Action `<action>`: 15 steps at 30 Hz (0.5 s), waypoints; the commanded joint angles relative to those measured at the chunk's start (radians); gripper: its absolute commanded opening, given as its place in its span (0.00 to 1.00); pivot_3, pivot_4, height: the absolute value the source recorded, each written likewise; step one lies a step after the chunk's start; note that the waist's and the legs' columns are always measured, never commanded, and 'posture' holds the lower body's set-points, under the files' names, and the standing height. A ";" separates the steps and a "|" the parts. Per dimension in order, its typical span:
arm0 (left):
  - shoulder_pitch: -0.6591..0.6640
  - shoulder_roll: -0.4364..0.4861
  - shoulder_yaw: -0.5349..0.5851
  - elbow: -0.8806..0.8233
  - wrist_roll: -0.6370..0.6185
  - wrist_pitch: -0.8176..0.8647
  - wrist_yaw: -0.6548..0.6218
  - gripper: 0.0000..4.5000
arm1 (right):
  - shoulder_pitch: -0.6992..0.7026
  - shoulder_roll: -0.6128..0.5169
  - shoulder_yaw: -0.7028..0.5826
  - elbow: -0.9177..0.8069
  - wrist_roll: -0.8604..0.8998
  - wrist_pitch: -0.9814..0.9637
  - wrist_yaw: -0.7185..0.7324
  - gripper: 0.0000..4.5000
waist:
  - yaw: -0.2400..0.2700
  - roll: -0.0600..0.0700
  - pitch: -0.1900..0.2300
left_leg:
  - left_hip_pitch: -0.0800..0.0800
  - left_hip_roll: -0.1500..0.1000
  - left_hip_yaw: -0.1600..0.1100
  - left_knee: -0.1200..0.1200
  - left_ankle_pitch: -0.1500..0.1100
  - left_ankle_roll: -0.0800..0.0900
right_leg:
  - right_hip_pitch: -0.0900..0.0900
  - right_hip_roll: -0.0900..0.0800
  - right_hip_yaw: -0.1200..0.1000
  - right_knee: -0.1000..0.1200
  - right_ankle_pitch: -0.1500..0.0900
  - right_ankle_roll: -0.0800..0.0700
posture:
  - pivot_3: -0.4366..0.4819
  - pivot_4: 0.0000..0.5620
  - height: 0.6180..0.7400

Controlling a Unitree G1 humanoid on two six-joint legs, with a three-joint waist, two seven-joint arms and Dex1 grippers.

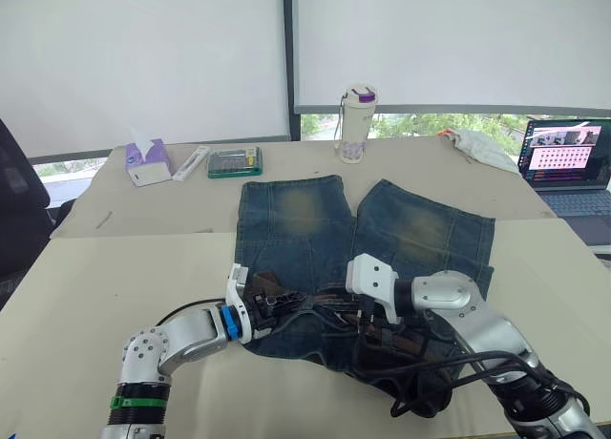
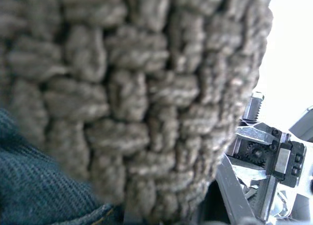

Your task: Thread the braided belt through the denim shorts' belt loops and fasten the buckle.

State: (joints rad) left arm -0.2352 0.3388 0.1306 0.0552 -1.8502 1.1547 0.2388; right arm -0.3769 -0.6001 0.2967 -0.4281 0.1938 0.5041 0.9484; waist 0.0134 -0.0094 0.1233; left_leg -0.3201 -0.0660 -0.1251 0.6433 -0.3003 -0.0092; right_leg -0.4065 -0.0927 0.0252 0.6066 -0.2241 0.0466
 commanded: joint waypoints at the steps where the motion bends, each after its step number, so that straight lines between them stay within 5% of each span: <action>1: 0.004 0.009 -0.009 -0.005 -0.023 -0.017 0.002 0.00 | 0.007 -0.043 -0.044 -0.071 0.059 0.046 0.026 0.24 | 0.000 0.000 0.000 | 0.000 0.000 0.000 0.000 0.000 0.000 | 0.000 0.000 0.000 0.000 0.000 0.000 | 0.48 0.27 1.00; 3: 0.000 0.009 -0.005 -0.001 -0.022 -0.028 0.004 0.00 | 0.008 -0.072 -0.015 -0.039 -0.020 -0.019 0.005 0.30 | -0.001 0.000 0.000 | 0.000 0.000 0.000 0.000 0.000 0.000 | 0.000 0.000 0.000 0.000 0.000 0.000 | 0.48 0.27 1.00; 9: -0.001 0.007 -0.018 -0.014 -0.015 -0.038 0.003 0.00 | 0.029 -0.037 -0.044 -0.042 0.015 -0.009 -0.031 0.74 | -0.001 0.000 0.000 | 0.000 0.001 0.000 -0.001 0.000 -0.001 | 0.000 0.000 -0.001 0.000 0.000 0.001 | 0.48 0.27 1.00; 15: 0.001 0.012 -0.031 -0.029 -0.018 -0.040 0.001 0.00 | -0.013 -0.009 -0.014 -0.018 -0.063 -0.062 -0.084 0.74 | 0.001 0.000 0.000 | 0.000 0.000 0.000 -0.001 0.001 -0.001 | 0.000 0.000 -0.001 0.000 0.000 0.001 | 0.48 0.27 1.00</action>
State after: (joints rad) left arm -0.2349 0.3485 0.1111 0.0489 -1.8526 1.1176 0.2431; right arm -0.3649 -0.6045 0.2750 -0.4383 0.1669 0.4914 0.8806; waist 0.0141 -0.0092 0.1237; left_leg -0.3202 -0.0657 -0.1255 0.6427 -0.2997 -0.0103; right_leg -0.4062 -0.0926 0.0244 0.6060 -0.2246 0.0473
